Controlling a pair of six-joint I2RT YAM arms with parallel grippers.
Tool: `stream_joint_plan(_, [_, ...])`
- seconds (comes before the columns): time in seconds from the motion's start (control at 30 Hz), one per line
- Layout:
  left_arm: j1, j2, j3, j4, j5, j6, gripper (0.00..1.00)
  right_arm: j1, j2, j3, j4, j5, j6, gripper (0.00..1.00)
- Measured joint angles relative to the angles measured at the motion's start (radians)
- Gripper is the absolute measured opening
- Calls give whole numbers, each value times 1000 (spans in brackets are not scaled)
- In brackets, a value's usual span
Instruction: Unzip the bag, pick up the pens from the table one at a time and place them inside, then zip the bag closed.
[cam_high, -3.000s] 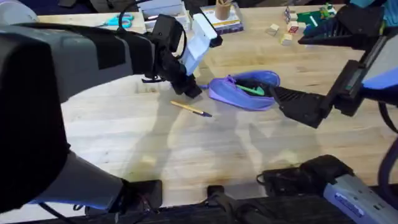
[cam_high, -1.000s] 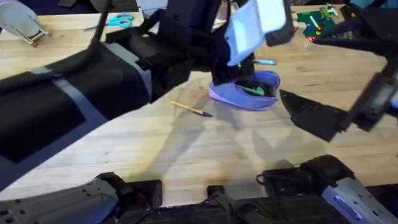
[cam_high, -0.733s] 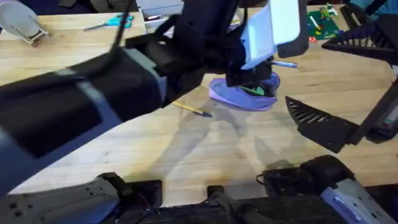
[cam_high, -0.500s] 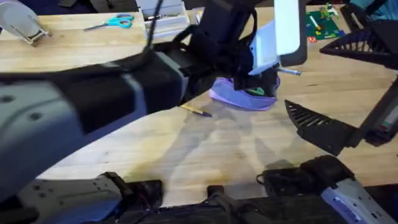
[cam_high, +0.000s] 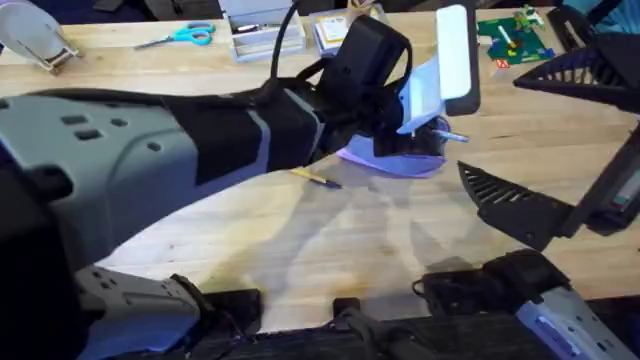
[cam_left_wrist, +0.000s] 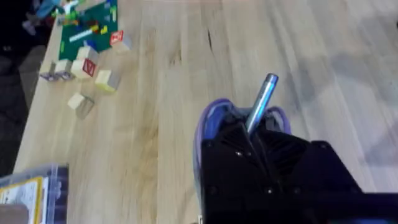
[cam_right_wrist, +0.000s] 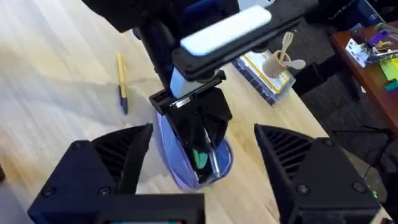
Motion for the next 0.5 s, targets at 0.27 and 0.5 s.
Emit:
stream_joint_plan(0.27, [31,0,0,-88,-77,0,43,0,0,0,0,0,0,998])
stream_joint_plan(0.5, [46,1,0,-3,0,-44,44,0,0,0,1,0,0,998])
